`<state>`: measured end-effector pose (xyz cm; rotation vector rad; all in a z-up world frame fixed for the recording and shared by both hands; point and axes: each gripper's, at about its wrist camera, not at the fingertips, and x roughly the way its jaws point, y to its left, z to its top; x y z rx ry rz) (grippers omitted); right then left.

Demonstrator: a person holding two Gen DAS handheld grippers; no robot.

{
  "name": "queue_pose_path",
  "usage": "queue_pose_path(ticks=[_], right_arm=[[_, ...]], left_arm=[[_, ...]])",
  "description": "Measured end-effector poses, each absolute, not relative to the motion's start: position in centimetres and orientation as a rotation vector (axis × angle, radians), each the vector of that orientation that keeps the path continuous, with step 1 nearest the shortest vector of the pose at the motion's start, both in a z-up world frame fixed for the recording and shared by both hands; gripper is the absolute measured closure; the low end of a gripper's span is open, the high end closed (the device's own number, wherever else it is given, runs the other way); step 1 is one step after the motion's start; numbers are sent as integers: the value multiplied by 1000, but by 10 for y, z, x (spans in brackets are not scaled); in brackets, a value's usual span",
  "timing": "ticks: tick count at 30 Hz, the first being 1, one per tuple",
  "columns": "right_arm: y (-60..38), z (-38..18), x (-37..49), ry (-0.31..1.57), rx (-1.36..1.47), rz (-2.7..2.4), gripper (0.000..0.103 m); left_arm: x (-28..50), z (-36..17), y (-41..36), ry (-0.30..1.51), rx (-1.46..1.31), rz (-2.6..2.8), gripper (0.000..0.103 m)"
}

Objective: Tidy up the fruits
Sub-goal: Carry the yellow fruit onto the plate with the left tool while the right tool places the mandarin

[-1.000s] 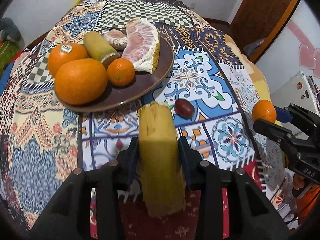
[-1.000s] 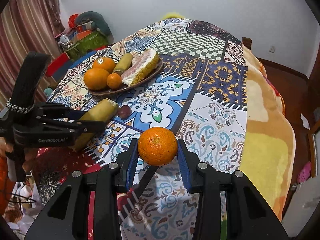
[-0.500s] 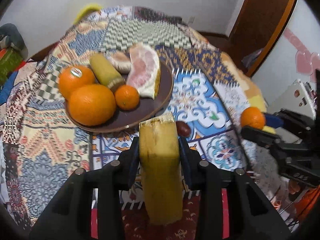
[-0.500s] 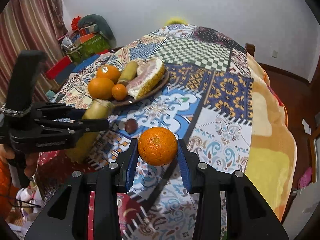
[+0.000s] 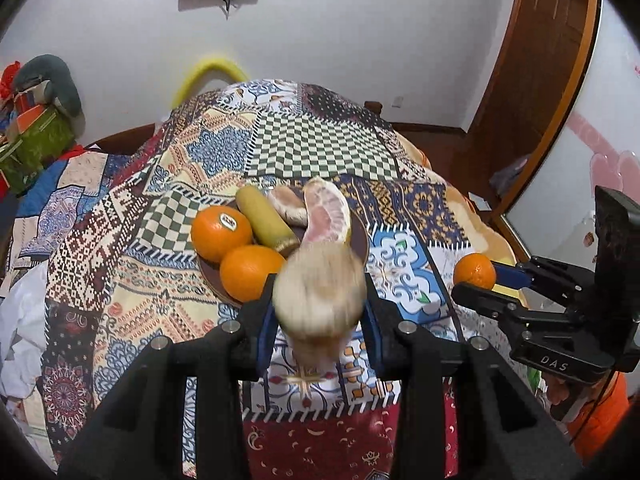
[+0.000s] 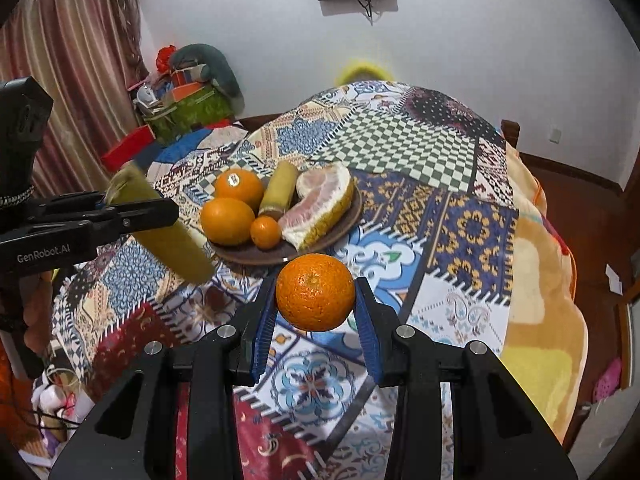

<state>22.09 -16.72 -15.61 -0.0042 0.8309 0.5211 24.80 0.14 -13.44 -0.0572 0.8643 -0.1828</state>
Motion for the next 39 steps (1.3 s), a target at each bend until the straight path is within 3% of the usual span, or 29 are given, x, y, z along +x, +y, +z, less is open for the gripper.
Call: queue_pose_path(ticks=[39], right_arm=[[-113,-174,320,820,-73,590,68]], left_arm=[[360,-161,43,878,-262,-191,65]])
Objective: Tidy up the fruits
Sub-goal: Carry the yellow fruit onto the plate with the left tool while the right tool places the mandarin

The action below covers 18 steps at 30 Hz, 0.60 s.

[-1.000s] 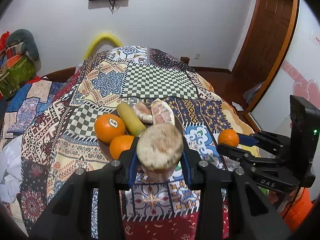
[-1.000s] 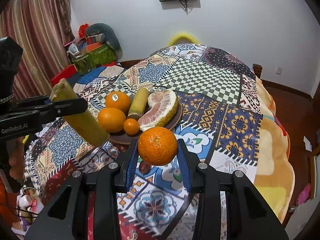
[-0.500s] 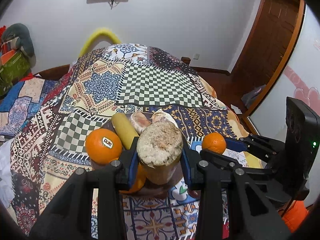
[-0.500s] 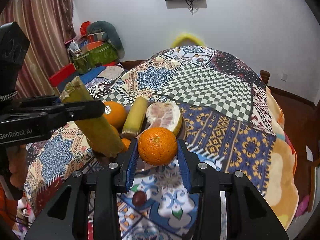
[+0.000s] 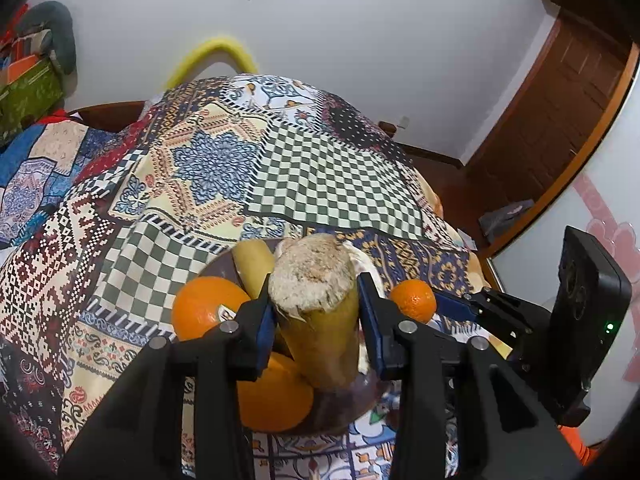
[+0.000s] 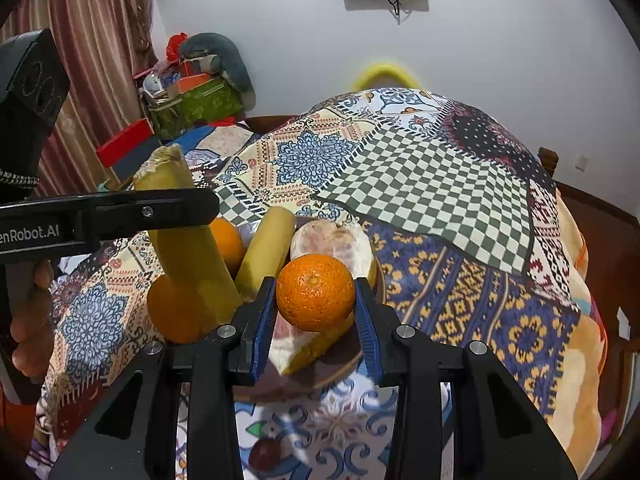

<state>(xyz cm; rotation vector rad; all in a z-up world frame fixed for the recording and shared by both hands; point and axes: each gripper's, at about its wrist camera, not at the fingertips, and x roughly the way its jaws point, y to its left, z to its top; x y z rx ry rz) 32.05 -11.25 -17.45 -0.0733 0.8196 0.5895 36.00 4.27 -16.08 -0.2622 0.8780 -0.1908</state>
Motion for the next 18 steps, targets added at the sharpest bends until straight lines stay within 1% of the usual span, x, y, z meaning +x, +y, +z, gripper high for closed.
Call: queue_pose_path(ticks=[18], right_arm=[[-92,-189,338,860,-136,622,68]], left_arm=[[376,-190,69,925,-327,-108,52]])
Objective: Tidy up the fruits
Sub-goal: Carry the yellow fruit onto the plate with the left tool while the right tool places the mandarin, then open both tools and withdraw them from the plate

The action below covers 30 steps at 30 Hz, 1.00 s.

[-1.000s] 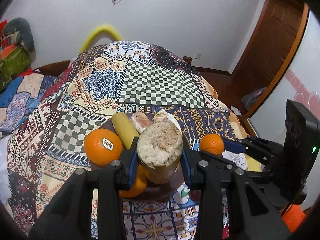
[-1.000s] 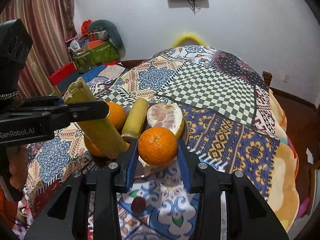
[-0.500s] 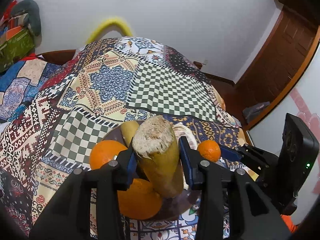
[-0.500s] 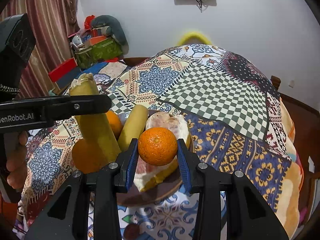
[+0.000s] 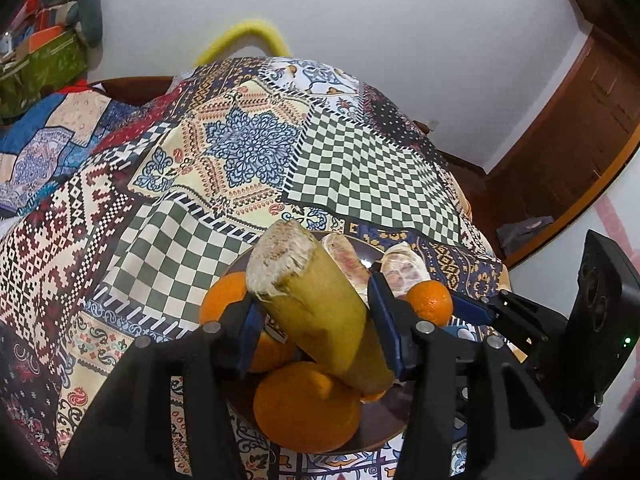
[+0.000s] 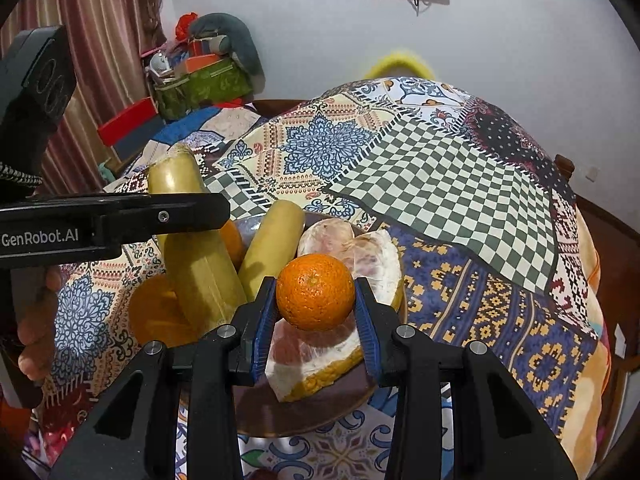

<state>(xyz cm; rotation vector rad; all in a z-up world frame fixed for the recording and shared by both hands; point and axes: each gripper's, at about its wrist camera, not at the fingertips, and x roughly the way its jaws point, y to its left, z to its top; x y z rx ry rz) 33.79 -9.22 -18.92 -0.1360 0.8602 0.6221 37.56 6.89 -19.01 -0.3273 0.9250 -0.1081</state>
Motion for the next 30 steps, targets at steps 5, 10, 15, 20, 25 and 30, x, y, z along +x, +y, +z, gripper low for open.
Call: queue_pose_path(ticks=[5,10,15,20,25,30], right_arm=[[-95,-190,339,868,-135,620,66],[-99,-184,336,852,-123,623,60],[-104,-182,333,844,-124,613,60],[-114,-181,328,844,-94,605,59],[-124,-179,326,836,-89,582,60],[-132,-175,324,826,-68,580,60]], left_arm=[[379,-194,68,932,-316,-97,48],[380,-195,57,931,-238,-84,44],[383,-196,52,927,-207,-67,43],[391,-200,42,943,-161,-46,40],[394,-205,21,956,-41,-39,36],[393,-208,16,975,-34,-51,35]])
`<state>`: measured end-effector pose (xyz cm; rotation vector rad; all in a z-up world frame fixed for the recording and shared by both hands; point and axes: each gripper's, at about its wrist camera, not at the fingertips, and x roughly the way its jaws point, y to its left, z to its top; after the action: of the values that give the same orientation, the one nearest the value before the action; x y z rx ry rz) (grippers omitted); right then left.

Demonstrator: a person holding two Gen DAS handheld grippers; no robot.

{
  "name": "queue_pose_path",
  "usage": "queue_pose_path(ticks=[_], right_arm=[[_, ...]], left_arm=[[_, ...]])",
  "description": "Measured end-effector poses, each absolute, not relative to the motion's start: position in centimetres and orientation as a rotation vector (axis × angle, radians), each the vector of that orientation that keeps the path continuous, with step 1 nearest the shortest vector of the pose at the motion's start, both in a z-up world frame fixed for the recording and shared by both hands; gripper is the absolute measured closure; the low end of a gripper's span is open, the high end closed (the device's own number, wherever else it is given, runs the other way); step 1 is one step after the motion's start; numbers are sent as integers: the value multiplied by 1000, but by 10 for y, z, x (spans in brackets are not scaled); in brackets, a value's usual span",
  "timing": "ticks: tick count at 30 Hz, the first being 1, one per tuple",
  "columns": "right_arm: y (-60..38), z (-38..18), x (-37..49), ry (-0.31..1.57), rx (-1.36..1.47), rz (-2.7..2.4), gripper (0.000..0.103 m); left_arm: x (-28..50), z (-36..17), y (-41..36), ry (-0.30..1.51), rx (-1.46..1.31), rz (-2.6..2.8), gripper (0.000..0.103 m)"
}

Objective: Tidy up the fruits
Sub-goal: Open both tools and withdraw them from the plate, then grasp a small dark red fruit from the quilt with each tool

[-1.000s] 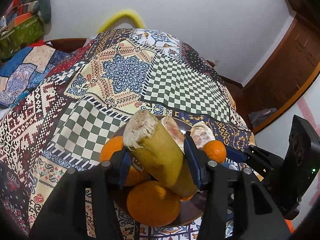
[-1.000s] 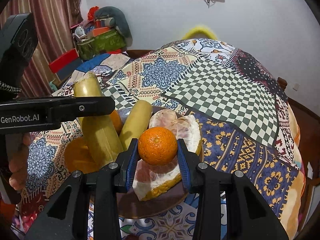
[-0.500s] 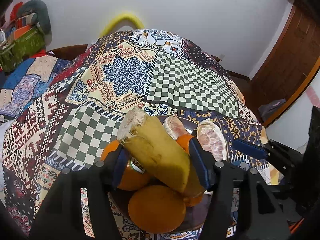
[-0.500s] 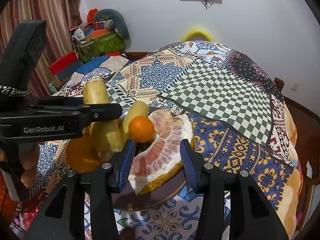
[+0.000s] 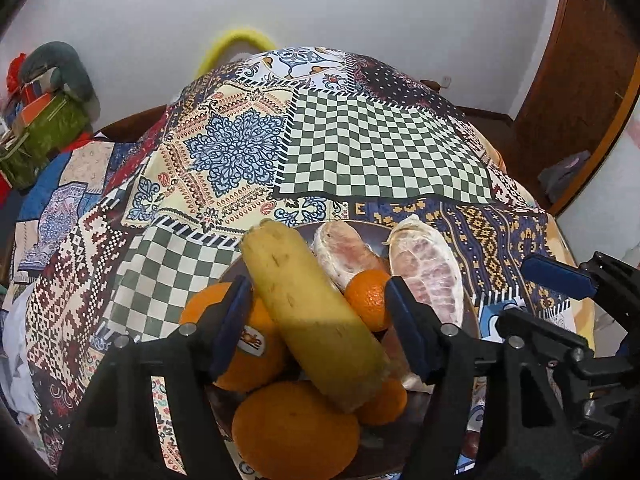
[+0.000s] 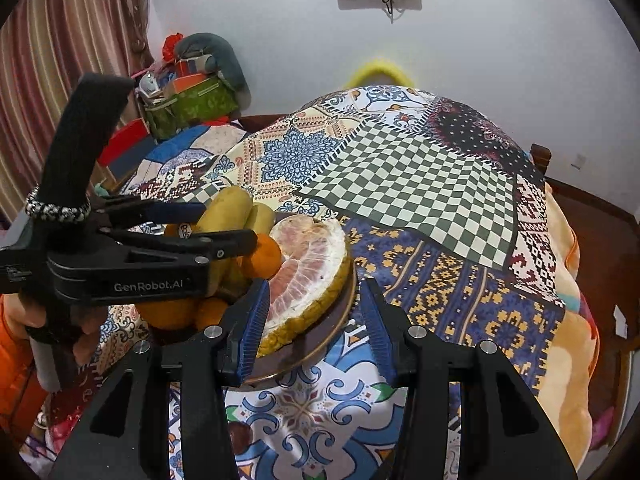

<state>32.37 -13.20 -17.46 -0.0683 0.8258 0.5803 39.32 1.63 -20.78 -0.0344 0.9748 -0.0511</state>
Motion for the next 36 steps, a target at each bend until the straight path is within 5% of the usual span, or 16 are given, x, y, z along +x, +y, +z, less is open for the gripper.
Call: queue_pose_path(ticks=[22,26,36], right_arm=[[-138,-134,261,770,-50,576,59],[-139,-134,245,772,-53,571,50],[-138,-175,222,877,-66,551,49]], left_arm=[[287,-131,43,829,-107,-19,31],[265,-131,39,827,-101,-26,25],[237,-177,31,932,-154,-79,25]])
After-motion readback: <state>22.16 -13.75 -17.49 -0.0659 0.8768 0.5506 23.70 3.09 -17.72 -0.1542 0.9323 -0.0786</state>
